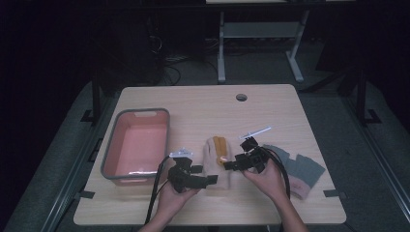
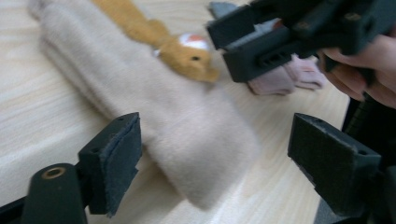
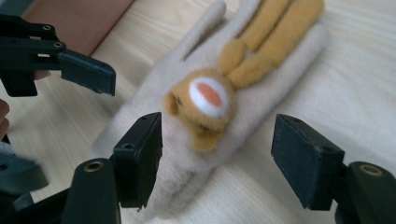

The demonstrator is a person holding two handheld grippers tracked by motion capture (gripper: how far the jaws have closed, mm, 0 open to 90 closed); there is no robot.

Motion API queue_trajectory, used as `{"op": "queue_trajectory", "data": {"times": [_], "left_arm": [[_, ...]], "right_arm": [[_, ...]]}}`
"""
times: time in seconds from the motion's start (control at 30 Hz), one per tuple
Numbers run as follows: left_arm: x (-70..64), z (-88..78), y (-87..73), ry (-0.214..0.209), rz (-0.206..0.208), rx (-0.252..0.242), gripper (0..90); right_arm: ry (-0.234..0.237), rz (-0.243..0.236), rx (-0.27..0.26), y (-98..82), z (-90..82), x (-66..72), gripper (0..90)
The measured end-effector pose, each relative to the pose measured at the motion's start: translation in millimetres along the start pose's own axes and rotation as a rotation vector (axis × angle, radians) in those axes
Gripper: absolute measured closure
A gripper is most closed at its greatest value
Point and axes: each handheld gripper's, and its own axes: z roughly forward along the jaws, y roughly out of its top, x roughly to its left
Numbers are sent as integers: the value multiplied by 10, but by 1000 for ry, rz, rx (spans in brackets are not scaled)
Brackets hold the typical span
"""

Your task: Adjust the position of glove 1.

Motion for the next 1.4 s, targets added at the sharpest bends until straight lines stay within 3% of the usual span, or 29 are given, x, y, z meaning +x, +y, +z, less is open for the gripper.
{"op": "queue_trajectory", "data": {"times": [0.13, 0.17, 0.33, 0.37, 0.43, 0.6, 0.8, 1.1, 1.23, 1.4], "left_arm": [[53, 32, 4, 38, -40, -1, 269], [78, 48, -1, 52, -72, 8, 298], [118, 84, 1, 89, -94, 17, 344], [153, 93, 4, 95, -115, 18, 349], [177, 107, 6, 91, -134, 20, 367], [200, 175, 4, 86, -154, 33, 416], [195, 211, -3, 67, -151, 48, 477], [188, 174, -41, 9, -191, 60, 406], [169, 196, -80, -7, -180, 89, 391], [154, 224, -97, 6, -160, 105, 475]], "right_arm": [[3, 36, -6, -59, 45, -13, 342], [8, 43, -5, -68, 62, -23, 342], [35, 94, -16, -86, 118, -25, 388], [31, 91, -7, -87, 133, -28, 389], [18, 95, 1, -98, 150, -32, 396], [40, 133, -12, -145, 181, -68, 418], [58, 170, -24, -184, 228, -81, 463], [71, 219, -38, -237, 252, -131, 473], [71, 223, -43, -241, 257, -121, 470], [77, 226, -51, -248, 273, -109, 472]]}}
